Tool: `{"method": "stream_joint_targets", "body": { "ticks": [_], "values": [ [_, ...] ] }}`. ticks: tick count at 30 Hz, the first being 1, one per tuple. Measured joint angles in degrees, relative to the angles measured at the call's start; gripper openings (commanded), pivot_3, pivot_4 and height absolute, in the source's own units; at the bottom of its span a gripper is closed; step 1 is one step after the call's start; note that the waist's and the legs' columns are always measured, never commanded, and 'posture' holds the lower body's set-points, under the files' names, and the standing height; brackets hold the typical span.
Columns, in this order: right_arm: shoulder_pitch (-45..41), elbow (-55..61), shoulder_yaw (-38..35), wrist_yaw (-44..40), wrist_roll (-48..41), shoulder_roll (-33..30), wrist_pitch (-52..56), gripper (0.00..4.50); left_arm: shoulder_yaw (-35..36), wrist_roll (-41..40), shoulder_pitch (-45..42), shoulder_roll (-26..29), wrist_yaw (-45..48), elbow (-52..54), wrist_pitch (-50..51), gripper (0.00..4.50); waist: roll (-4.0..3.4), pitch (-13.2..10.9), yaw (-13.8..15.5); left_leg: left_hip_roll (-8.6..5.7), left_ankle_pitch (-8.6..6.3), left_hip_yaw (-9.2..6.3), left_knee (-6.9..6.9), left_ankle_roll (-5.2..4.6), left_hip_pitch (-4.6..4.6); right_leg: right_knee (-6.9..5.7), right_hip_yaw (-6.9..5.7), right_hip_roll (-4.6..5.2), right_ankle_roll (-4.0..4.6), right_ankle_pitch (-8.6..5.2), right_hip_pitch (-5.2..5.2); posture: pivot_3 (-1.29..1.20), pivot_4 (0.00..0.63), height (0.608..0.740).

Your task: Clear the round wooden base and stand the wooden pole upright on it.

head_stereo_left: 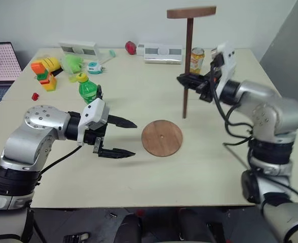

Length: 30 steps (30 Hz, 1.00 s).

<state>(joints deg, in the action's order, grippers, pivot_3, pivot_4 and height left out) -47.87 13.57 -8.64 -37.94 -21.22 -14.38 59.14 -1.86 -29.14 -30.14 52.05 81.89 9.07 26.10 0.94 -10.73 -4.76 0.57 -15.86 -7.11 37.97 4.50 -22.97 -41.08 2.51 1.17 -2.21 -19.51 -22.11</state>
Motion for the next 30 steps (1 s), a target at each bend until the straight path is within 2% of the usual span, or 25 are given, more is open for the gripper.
{"method": "stream_joint_targets", "body": {
  "ticks": [4, 8, 17, 30],
  "values": [
    [10.66, 4.40, 7.78, 4.38, 1.30, 7.79, -10.28, 0.23, 0.01, -0.03, 0.22, 0.41, 0.19, 0.04, 0.02, 4.50, 0.00, 0.00, -0.28, 0.00, 0.01, 0.04, -0.02, 0.01, 0.04, -0.04, 0.06, -0.02, 0.00, 0.00, -0.05, 0.00, 0.150, 0.740],
    [16.47, 4.92, 14.41, 5.04, 4.86, 7.82, -20.13, 0.23, 0.01, -0.01, 1.37, 0.56, 0.17, 0.08, -0.06, 4.50, -0.01, 0.00, -0.27, 0.01, 0.01, 0.03, -0.01, 0.01, 0.05, -0.04, 0.05, -0.03, 0.00, 0.00, -0.04, 0.00, 0.150, 0.740],
    [17.77, -3.77, 18.26, 7.01, 9.03, 8.61, -33.06, 0.23, 0.05, -0.05, 2.54, 1.22, 0.00, 1.70, 0.06, 4.50, 0.00, 0.00, -0.27, 0.03, 0.01, 0.02, -0.02, 0.01, 0.09, -0.04, 0.05, -0.06, 0.00, 0.00, -0.02, 0.00, 0.150, 0.740],
    [19.08, -7.03, 20.04, 6.94, 10.99, 8.03, -39.92, 0.23, 0.04, 0.08, 4.53, 1.28, -1.39, 1.98, -0.20, 4.50, 0.00, 0.03, -0.22, 0.03, 0.00, 0.02, -0.02, -0.01, 0.16, -0.04, 0.05, -0.06, 0.00, 0.00, 0.06, 0.00, 0.150, 0.740]
  ]
}}
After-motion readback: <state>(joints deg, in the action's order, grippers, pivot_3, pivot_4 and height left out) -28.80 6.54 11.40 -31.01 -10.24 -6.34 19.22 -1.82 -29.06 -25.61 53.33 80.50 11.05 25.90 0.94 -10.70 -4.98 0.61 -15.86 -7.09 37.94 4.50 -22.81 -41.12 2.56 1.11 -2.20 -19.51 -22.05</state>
